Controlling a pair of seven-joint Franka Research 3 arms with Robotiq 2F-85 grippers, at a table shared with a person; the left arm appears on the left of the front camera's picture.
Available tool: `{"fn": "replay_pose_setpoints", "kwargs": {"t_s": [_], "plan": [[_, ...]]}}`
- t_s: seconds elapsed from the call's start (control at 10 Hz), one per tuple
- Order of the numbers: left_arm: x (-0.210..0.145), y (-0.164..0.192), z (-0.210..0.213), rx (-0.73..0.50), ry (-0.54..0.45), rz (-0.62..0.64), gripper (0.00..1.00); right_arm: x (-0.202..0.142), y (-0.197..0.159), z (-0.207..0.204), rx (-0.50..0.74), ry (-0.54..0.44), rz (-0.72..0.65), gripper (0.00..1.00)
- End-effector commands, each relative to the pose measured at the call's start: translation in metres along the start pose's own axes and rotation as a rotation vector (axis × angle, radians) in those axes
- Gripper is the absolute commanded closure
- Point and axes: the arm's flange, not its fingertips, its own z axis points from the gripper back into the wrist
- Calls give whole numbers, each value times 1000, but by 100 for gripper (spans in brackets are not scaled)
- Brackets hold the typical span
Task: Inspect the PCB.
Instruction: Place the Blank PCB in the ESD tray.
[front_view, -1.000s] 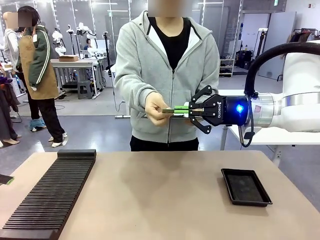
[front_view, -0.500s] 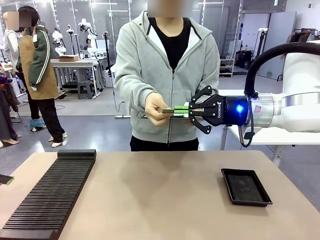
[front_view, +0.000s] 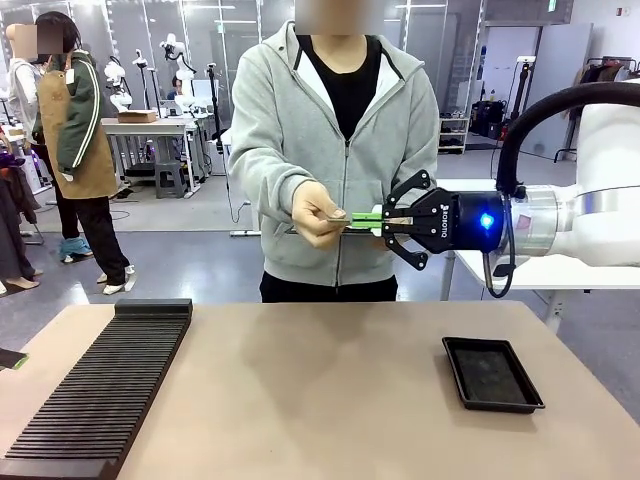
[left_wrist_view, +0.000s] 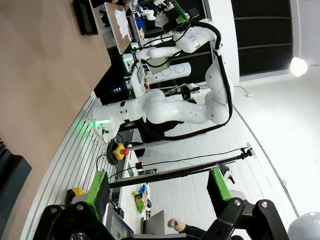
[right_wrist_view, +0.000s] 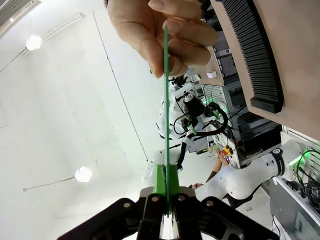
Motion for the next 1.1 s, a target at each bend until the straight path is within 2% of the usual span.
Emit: {"fn": "replay_pose_setpoints", "kwargs": {"t_s": [0.0,1.0], "plan": [[3,-3,3,10,2,17,0,-7,-3,12,19,11,11,97],[3,-3,3,10,2,17,0,-2,-7,16,46,14,-13,97]]}}
